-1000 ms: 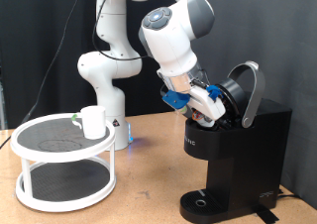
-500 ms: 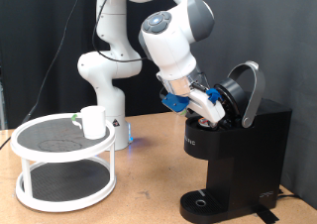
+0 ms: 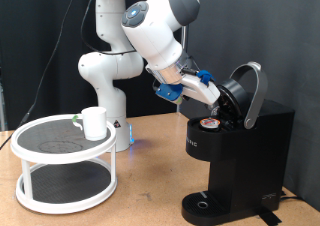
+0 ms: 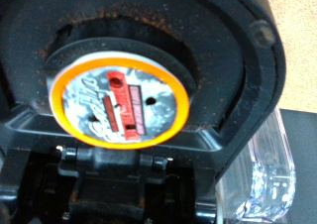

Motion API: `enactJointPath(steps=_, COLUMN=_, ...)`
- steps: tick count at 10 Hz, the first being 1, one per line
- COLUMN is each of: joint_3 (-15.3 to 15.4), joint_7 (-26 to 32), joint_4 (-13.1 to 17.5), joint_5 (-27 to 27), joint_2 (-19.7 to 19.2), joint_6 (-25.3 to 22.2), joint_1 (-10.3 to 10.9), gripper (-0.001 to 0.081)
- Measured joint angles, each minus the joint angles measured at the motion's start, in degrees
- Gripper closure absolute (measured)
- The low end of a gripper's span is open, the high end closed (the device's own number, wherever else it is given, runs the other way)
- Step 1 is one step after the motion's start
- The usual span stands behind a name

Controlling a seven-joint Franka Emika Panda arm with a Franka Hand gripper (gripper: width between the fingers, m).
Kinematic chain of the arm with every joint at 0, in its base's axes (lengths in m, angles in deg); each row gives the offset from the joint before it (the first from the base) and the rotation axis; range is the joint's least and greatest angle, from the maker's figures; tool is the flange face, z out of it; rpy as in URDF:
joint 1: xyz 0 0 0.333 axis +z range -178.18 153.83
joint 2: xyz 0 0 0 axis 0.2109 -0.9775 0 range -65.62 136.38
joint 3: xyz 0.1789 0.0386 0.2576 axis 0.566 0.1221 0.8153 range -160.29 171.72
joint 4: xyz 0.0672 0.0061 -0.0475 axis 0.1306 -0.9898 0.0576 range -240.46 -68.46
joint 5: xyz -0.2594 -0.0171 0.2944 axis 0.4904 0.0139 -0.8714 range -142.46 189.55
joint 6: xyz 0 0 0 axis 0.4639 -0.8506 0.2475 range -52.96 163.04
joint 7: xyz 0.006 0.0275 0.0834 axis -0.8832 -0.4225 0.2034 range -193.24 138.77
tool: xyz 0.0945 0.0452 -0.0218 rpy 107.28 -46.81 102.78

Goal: Make a cup of coffee with the keurig machine

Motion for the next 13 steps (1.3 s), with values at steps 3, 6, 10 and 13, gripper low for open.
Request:
enactJointPath(steps=3, joint_3=-0.36, joint_7=2.36, joint_4=0.29, joint_5=-6.06, joint_2=0.90, joint_6=0.03, joint_1=-0.14, gripper=0.0072)
enactJointPath(steps=6, joint_3=-1.03, joint_7=1.45, joint_4=1.57, joint_5=-10.77, joint_2=4.30, joint_6=-2.26, joint_1=-0.44, gripper=0.0072)
enactJointPath(steps=10, joint_3=-2.36, joint_7=-1.92, joint_4=5.25, joint_5=-13.08, joint_2=7.20, joint_6=-5.35, joint_1=-1.23, gripper=0.0072)
enactJointPath(steps=13, joint_3=-2.53, joint_7=-2.03, joint_4=6.69, joint_5=-12.76, joint_2=6.72, joint_6=-7.20, joint_1=-1.63, gripper=0.0072)
